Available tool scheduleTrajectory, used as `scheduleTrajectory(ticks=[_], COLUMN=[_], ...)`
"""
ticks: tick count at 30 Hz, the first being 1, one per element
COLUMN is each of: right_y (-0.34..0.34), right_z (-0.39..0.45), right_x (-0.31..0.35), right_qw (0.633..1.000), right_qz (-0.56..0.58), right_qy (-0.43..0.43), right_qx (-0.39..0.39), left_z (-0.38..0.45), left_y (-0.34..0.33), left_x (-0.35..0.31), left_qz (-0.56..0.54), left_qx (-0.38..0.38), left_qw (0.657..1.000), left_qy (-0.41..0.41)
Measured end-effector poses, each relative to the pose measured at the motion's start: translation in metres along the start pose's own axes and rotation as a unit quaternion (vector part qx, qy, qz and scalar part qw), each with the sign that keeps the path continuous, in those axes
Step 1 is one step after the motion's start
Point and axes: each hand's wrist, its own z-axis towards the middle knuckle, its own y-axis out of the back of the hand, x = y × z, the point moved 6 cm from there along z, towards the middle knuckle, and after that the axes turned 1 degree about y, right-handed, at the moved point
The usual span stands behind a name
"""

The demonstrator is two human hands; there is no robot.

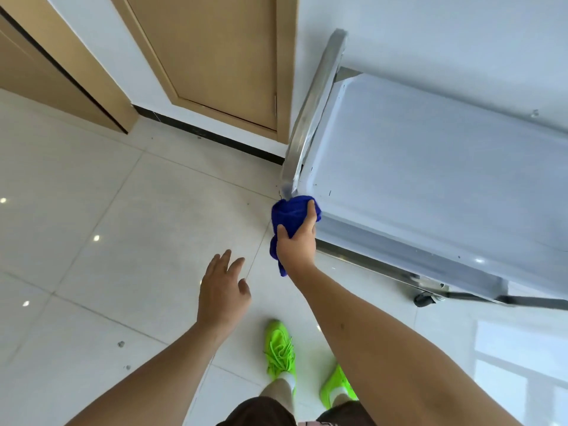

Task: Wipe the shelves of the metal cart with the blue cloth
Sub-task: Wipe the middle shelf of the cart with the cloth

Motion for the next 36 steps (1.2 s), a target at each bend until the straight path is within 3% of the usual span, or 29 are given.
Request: scheduleTrajectory(ticks=[4,8,19,25,30,34,36], right_y=[0.001,0.019,0.061,0.07,0.034,0.008,0.006], right_z=[-0.001,0.01,0.069,0.121,0.187,0.218,0.232], right_x=[-0.037,-0.077,-0.136,-0.133,-0.173,-0.189,-0.183], right_qw=[0.986,0.979,0.956,0.897,0.804,0.815,0.815], right_qz=[-0.134,-0.185,-0.276,-0.394,-0.533,-0.496,-0.489], right_qy=[0.034,0.016,0.066,0.2,0.26,0.295,0.305], right_qx=[0.093,0.08,0.07,0.01,0.041,-0.052,-0.061], left_z=[0.002,0.007,0.026,0.08,0.151,0.208,0.233], left_y=[-0.022,-0.055,-0.131,-0.151,-0.19,-0.212,-0.213], left_x=[0.006,0.001,-0.024,-0.056,-0.093,-0.113,-0.121], left_qz=[-0.006,-0.02,-0.061,-0.115,-0.158,-0.2,-0.197], left_qx=[0.017,0.029,-0.001,-0.104,-0.186,-0.253,-0.271], left_qw=[1.0,0.999,0.995,0.971,0.934,0.908,0.909], left_qy=[-0.003,-0.023,-0.076,-0.181,-0.26,-0.268,-0.247])
